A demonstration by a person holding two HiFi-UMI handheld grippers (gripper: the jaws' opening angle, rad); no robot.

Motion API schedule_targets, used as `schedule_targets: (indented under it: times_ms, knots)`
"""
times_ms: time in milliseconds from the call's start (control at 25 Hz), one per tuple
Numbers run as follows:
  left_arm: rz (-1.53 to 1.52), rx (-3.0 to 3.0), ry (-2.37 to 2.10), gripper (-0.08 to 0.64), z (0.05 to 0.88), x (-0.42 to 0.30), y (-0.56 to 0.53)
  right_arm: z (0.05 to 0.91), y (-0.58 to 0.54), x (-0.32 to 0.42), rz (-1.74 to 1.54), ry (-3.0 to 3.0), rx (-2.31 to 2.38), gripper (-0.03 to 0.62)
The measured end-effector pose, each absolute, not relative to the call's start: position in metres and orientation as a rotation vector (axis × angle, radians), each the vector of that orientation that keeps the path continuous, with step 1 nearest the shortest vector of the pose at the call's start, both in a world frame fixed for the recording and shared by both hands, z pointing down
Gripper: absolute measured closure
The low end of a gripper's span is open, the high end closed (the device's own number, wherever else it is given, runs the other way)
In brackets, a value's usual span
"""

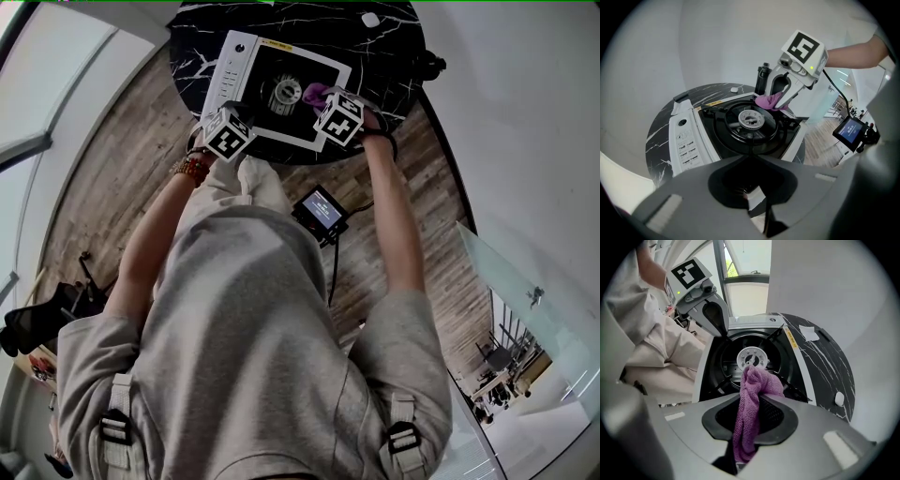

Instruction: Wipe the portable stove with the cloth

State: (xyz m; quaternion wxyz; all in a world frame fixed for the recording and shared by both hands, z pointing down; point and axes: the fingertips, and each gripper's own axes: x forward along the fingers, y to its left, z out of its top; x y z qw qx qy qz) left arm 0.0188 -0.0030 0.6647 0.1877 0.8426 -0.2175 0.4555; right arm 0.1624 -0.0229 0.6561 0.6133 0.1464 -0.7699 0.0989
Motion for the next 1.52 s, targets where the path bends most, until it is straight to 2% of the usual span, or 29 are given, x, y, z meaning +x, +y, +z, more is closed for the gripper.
schedule_targets:
  times_ms: [440,840,1000,1160,1320,1520]
  knots:
    - [1.287,2.364,-0.615,0.535,0.664,0.019,-0.001,0.653,0.022,0.143,0.320,-1.818,0.262,0.503]
    - [1.283,2.371,-0.592,0.535,0.663,0.020,-0.001,0.627,0.033,0.153,0.624,-2.025,0.149,0.496]
    - [1.281,2.381,-0.581,0.535,0.663,0.020,-0.001,0.582,-0.017,0.163,0.655,-2.153,0.265,0.494]
    - [1.285,2.387,-0.580,0.537,0.662,0.021,0.001,0.556,-0.108,0.177,0.745,-2.186,0.626,0.494]
    - [1.296,2.411,-0.521,0.537,0.663,0.022,0.001,0.584,-0.151,0.182,0.858,-1.970,0.882,0.494]
    - [1.290,2.428,-0.481,0.537,0.663,0.021,0.002,0.641,-0.136,0.169,1.022,-1.748,0.866,0.495]
